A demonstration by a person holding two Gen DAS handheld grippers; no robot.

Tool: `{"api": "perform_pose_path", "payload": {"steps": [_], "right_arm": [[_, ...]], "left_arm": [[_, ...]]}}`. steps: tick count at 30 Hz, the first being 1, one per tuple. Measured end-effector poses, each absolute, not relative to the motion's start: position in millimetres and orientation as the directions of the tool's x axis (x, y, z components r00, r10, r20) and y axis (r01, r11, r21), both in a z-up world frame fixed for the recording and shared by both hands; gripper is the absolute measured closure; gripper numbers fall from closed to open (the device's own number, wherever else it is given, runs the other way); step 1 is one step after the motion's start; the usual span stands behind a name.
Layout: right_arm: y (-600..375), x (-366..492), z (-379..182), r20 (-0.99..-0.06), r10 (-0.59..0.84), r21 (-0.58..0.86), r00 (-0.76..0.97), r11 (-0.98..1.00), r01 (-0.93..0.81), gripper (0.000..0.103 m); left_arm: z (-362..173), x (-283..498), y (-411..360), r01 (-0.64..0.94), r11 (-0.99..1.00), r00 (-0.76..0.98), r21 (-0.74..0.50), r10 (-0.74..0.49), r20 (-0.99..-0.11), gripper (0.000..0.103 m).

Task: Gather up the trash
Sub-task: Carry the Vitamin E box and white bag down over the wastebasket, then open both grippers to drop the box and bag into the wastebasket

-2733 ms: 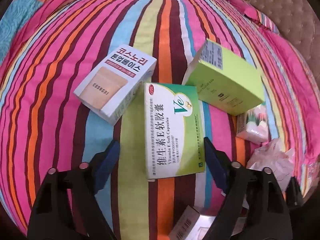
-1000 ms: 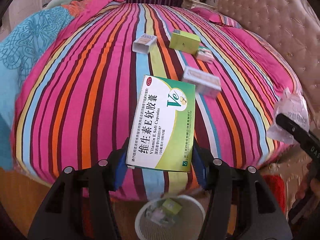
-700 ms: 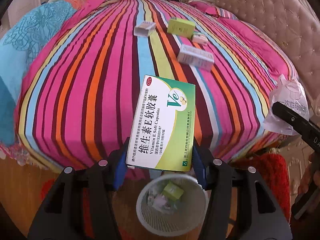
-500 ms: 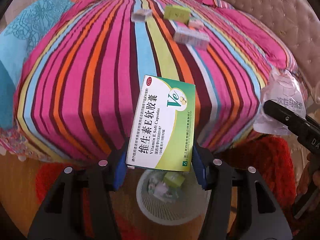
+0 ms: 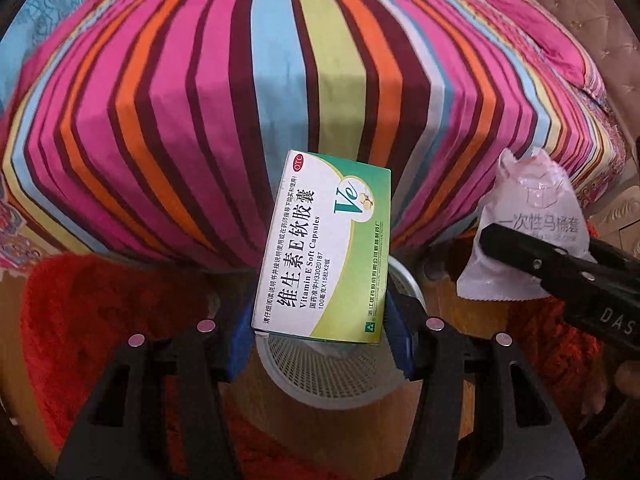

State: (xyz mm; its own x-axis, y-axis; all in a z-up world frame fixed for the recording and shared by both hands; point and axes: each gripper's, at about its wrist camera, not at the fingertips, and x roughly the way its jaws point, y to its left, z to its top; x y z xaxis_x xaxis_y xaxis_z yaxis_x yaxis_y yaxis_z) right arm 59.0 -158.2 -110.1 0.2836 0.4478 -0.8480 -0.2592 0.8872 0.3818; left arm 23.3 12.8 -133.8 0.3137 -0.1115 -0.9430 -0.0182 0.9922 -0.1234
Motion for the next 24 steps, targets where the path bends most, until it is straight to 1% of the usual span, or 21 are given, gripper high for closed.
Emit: {"api": "perform_pose_path", "payload": {"steps": [10, 19, 24], "right_arm": [[-151.6, 58.7, -154.5, -0.891, 0.445, 0.425, 0.083, 0.886, -0.187, 0.057], [-148.5, 58.8, -181.7, -0.902, 0.430, 0.432, -0.044, 0.892, -0.128, 0.057], [-138.3, 58.9, -190.4, -0.909, 0.407, 0.416, -0.092, 0.901, -0.124, 0.057]], "left_arm": [[-174.8, 23.9, 17.4, -0.055, 0.984, 0.160, -0.168, -0.157, -0.974, 0.048], [-200.8, 26.6, 12.9, -0.057, 0.982, 0.055, -0.183, -0.179, -0.982, 0.048], [-213.0, 26.3, 6.4, -0.052, 0.984, -0.008, -0.173, -0.174, -0.985, 0.048]]}}
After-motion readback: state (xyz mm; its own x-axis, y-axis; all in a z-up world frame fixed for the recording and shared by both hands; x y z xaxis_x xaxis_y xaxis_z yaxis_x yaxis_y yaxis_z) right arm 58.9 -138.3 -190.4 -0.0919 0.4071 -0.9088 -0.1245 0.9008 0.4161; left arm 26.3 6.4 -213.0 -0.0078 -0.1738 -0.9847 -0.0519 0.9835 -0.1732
